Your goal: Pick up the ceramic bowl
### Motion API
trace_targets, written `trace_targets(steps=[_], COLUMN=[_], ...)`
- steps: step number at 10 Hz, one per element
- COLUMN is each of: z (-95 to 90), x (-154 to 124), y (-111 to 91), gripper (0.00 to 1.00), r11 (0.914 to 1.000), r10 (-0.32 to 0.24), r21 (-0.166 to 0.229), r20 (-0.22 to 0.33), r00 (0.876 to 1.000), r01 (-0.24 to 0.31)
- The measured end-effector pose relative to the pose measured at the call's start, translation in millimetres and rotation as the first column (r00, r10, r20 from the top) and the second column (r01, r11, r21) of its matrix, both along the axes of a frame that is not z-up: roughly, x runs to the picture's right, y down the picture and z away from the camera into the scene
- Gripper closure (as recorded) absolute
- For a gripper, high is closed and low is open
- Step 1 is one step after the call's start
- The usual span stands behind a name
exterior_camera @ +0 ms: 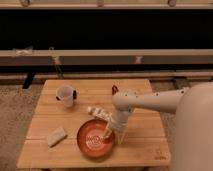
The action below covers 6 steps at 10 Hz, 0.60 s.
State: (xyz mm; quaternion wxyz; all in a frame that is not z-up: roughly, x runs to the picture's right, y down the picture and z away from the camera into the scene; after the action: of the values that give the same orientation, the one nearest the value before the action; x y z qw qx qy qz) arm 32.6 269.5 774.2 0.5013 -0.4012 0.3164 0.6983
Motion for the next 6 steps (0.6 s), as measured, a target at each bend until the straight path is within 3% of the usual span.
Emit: trace_targets(steps=[4,6], z=[-11.9,-23.6], x=[6.5,7.0], y=[-20.8,-38.9], gripper=[0.95,1.0], r11=[0.9991,0.9957], r10=[0.024,0.041], r21=[0.034,0.083], r20=[-0.006,-0.001], r00=[1.0,0.999], r01=[-0.024,-0.041])
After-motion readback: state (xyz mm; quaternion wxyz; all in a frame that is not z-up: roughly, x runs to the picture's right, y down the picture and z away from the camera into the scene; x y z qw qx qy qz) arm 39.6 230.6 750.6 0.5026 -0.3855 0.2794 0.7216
